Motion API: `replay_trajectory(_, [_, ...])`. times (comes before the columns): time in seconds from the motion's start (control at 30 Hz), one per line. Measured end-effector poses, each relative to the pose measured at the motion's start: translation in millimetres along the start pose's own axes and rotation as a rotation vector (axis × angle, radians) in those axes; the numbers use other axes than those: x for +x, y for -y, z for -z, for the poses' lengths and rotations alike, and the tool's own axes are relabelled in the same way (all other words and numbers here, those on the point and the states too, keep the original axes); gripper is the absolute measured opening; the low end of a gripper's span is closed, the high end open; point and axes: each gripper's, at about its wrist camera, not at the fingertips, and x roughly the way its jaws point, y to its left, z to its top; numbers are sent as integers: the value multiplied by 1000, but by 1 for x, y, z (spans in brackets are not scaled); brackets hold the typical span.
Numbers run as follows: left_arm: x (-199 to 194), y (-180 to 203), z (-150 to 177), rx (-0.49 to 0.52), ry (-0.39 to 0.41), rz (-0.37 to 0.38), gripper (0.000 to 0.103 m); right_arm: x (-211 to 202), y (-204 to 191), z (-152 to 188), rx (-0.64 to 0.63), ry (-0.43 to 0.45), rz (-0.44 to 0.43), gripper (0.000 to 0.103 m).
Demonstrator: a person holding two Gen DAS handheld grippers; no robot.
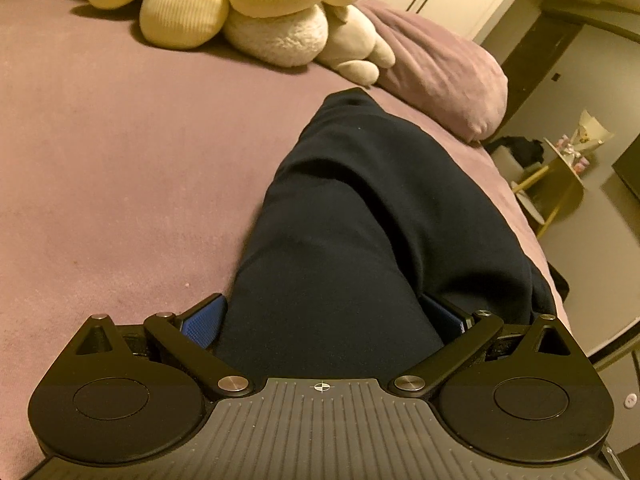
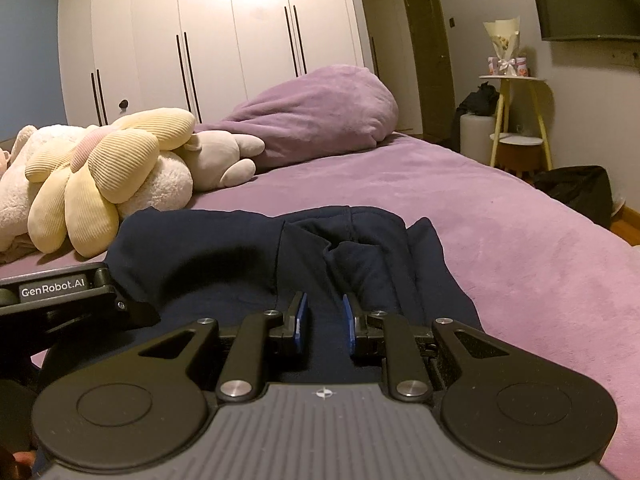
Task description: Fold large clothes
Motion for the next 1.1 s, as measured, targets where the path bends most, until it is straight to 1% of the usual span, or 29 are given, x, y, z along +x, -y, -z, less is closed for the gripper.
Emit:
replay_trajectory(0.17, [4,-3,-1,-11,-2,13,103,-5,-4,0,-19,9,10,19])
replay_trajectory(0.33, [5,-6,1,-27,3,25,103,-3,-2,3,-12,13,2,19])
replay_trajectory(0.43, [8,-10,-2,-58,-18,39,103,1,1,7,-3,17,-9,19])
replay_trajectory(0.47, [7,-11,-5,-66,-27,49,103,3,1,7,-4,10,-11,19])
replay_trajectory(0.5, [5,-16,-9,-89,-49,76,103,4,1,4,-3,2,-15,19])
replay_trajectory(0.57, [1,-28,-20,-134,-119,145,103,3,3,-5,15,-26,-34,20])
replay_trajectory(0.6, [-3,-35,-25,-141,-146,176,103,2,5,-11,32,-43,-50,21])
replay_trajectory(0.63, [-9,-43,-29,-141,-164,205,103,-1,8,-19,61,-72,-81,27])
replay_trajectory(0.67, [-17,-52,-33,-136,-169,232,103,-6,14,-27,90,-108,-126,36])
replay_trajectory(0.7, [-25,-61,-37,-128,-173,256,103,-13,22,-35,118,-135,-182,40])
replay_trajectory(0.73, [-32,-69,-40,-119,-178,284,103,-24,34,-41,154,-141,-237,51])
replay_trajectory(0.77, [-36,-76,-42,-118,-185,310,103,-35,47,-44,190,-137,-261,76])
replay_trajectory(0.8, [-39,-81,-43,-122,-203,337,103,-45,62,-45,219,-145,-244,82])
replay_trajectory(0.83, [-38,-84,-43,-130,-226,365,103,-52,76,-43,241,-158,-229,82])
replay_trajectory(0.87, [-35,-85,-43,-135,-258,390,102,-55,91,-39,272,-182,-238,82])
replay_trajectory(0.9, [-31,-84,-41,-137,-285,412,102,-53,107,-33,328,-230,-262,82])
replay_trajectory(0.97, [-20,-80,-36,-150,-317,435,103,-37,138,-14,505,-378,-340,82])
replay_trajectory(1.03, [-11,-78,-31,-173,-320,431,103,-20,154,6,646,-465,-377,82])
replay_trajectory(1.07, [-9,-76,-30,-178,-315,432,103,-13,157,12,670,-481,-376,81])
replay_trajectory(1.1, [-7,-74,-29,-176,-309,431,103,-9,157,16,672,-477,-376,81])
